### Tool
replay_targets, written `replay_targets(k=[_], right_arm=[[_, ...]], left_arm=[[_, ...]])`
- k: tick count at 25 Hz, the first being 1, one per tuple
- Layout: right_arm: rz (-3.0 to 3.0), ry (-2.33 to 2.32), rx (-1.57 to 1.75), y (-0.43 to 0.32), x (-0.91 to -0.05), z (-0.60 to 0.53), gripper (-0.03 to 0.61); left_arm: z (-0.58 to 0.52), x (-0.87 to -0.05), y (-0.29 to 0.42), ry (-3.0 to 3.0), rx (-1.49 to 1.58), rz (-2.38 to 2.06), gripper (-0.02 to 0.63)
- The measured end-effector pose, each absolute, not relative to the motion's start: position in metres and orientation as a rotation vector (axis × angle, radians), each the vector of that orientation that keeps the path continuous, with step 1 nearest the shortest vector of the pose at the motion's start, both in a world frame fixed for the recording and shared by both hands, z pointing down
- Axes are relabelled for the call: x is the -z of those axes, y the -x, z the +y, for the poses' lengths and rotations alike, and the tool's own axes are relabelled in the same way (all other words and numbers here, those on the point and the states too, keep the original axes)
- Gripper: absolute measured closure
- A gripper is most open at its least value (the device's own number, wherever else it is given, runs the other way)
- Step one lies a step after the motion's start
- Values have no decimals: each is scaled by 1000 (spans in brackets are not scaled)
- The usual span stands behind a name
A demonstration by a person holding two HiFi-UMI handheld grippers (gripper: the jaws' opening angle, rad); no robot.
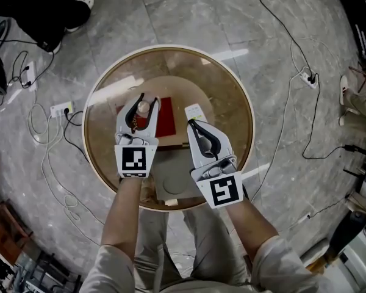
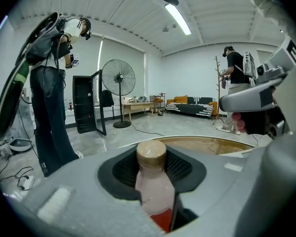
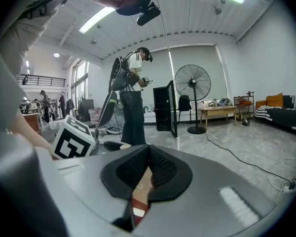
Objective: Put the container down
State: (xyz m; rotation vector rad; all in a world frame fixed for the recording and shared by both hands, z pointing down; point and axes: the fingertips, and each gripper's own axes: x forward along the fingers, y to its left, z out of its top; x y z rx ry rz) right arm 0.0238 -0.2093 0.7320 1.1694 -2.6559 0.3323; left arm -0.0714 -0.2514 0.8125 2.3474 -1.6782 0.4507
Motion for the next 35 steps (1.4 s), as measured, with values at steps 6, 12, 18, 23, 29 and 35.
replay_targets(k=[6,12,18,23,29,35], right_arm=[[-2657,-1174,-330,-26,-734,-211,577],[-2653,-1170,-335,-24,-739,-209,576],[-2656,-1171,-337,-22,-740,-210,575],[-2661,-1170,-337,-20,-740,-209,575],[-2662,-1167,-326,-20,-736,-208,575],[-2660,-1182,-317,-20,-731,-208,575]], left_arm=[[-250,-819,69,-2367,-441,-1675,480],[-250,-817,68,-2401,-427,-1688,477],[-251,-816,68,-2409,-422,-1679,476],[-251,-815,66,-2413,-384,-1655,401],[-242,-805,70,-2414,-366,-1671,337],[-235,-799,77,-2416,-379,-1680,337]])
